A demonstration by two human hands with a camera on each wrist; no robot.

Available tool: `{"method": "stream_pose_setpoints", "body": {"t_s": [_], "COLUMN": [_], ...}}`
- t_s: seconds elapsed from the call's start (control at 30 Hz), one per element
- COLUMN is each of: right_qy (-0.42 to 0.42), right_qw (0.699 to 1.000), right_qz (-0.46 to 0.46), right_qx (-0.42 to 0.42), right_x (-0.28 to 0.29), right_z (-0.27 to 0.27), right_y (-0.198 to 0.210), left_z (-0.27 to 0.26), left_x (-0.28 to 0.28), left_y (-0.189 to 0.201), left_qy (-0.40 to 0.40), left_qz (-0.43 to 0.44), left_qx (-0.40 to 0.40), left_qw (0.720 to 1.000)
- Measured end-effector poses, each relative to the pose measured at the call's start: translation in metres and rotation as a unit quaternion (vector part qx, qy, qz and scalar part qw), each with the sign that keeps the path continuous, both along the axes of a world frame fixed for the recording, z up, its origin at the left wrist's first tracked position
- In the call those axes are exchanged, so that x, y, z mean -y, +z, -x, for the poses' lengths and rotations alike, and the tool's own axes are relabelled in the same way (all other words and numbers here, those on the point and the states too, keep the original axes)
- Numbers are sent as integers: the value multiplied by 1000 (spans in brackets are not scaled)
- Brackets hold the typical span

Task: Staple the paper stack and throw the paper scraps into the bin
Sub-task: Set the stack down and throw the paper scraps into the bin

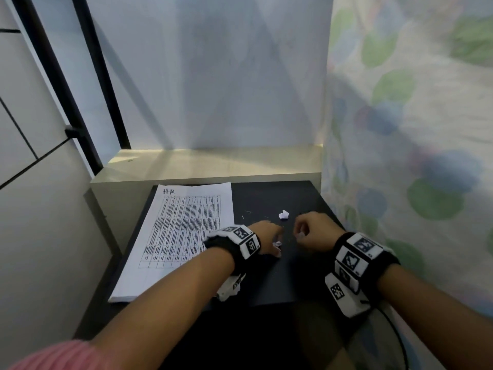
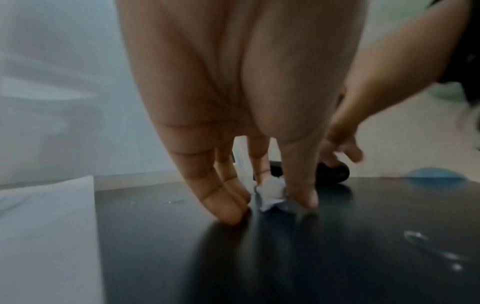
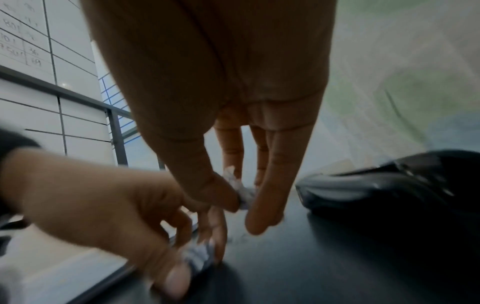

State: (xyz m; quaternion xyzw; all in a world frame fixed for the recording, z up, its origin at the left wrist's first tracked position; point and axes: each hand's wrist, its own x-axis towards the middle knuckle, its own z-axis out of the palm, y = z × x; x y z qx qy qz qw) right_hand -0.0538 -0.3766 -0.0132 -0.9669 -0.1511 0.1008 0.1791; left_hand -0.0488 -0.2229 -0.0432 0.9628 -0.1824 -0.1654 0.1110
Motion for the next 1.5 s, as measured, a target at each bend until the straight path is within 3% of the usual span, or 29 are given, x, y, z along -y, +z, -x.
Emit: {"method": "stream_pose_setpoints", "body": {"t_s": [0.2, 0.53, 0.67, 0.9, 1.03, 1.13, 1.3, 1.5], "right_qy": [-21, -14, -1, 0, 53, 93, 134, 130], "right_qw": [999, 995, 991, 995, 998, 993, 980, 988], "right_qz": [2, 101, 132, 96, 40, 70, 138, 85], "right_qx": [41, 23, -5, -16, -18, -37, -50, -7], "right_x": [-29, -60, -61, -53, -53, -57, -57, -51], "right_z": [-40, -82, -92, -88, -73, -61, -45, -34], "right_y": [23, -12, -21, -15, -15, -18, -23, -28], "left_z": [-8, -37, -51, -67, -63, -52, -34, -22], "left_x": [-6, -49, -50, -48, -45, -38, -24, -17], "left_y": [2, 11, 13, 7, -1, -6, -7, 2], "left_qy": [13, 125, 126, 106, 92, 90, 76, 78], "left_qz": [15, 74, -2, -91, -113, -119, -75, -13], "left_qx": [-20, 78, 96, 38, 35, 44, 19, 36], "left_qw": [1000, 986, 987, 990, 989, 988, 994, 996]}}
